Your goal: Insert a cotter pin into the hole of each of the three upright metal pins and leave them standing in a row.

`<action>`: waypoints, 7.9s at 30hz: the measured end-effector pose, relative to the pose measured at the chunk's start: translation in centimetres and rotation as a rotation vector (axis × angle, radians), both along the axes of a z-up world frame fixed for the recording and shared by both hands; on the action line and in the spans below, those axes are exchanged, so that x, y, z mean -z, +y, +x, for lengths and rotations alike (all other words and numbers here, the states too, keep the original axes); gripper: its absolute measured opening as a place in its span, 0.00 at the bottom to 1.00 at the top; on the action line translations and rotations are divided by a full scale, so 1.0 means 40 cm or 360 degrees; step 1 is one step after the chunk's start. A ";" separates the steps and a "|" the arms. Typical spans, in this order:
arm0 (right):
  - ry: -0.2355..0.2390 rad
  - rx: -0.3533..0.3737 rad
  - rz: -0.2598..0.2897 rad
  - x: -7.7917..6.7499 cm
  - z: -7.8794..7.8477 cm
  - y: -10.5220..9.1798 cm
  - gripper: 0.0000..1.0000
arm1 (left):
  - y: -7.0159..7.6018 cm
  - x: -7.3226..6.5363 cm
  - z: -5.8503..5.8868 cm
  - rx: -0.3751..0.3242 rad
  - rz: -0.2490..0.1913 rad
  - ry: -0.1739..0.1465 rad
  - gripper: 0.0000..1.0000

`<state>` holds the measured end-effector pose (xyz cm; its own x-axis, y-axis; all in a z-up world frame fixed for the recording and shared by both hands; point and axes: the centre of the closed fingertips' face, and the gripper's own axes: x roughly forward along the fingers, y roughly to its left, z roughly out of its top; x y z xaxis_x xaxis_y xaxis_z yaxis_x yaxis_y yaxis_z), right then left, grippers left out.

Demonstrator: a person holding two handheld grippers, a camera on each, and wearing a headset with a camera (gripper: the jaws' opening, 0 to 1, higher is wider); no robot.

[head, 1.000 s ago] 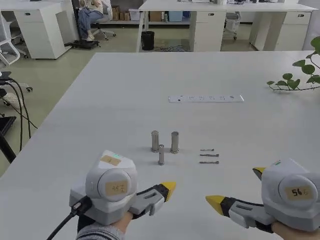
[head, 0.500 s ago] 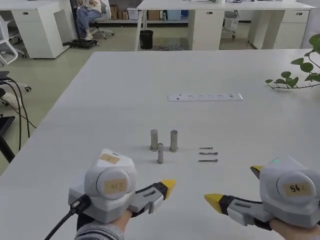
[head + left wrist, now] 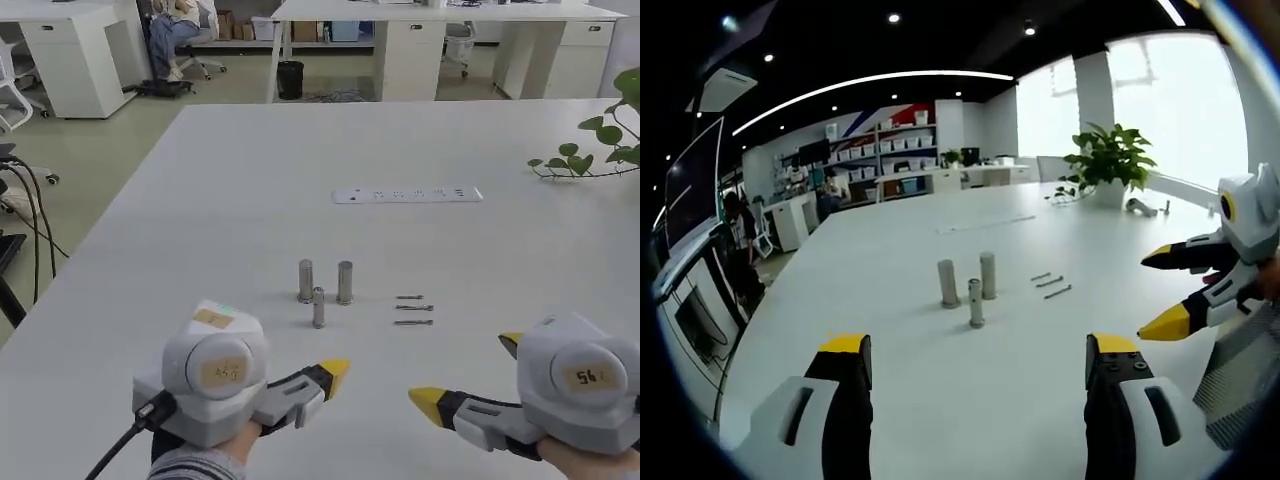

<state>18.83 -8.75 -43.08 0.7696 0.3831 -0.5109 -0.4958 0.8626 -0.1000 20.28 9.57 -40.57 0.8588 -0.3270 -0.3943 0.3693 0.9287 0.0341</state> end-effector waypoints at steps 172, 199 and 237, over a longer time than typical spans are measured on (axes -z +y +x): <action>0.0071 0.0052 0.0073 0.119 0.127 0.202 0.05 | -0.050 -0.036 -0.020 0.0218 0.0067 -0.0084 0.90; 0.0157 -0.0156 0.0051 0.060 0.106 0.111 0.25 | -0.049 -0.036 -0.022 0.0205 0.0042 -0.0065 0.90; 0.0379 -0.0627 -0.0437 0.068 0.355 0.013 0.12 | -0.053 -0.005 -0.023 0.0213 -0.0005 0.0047 0.90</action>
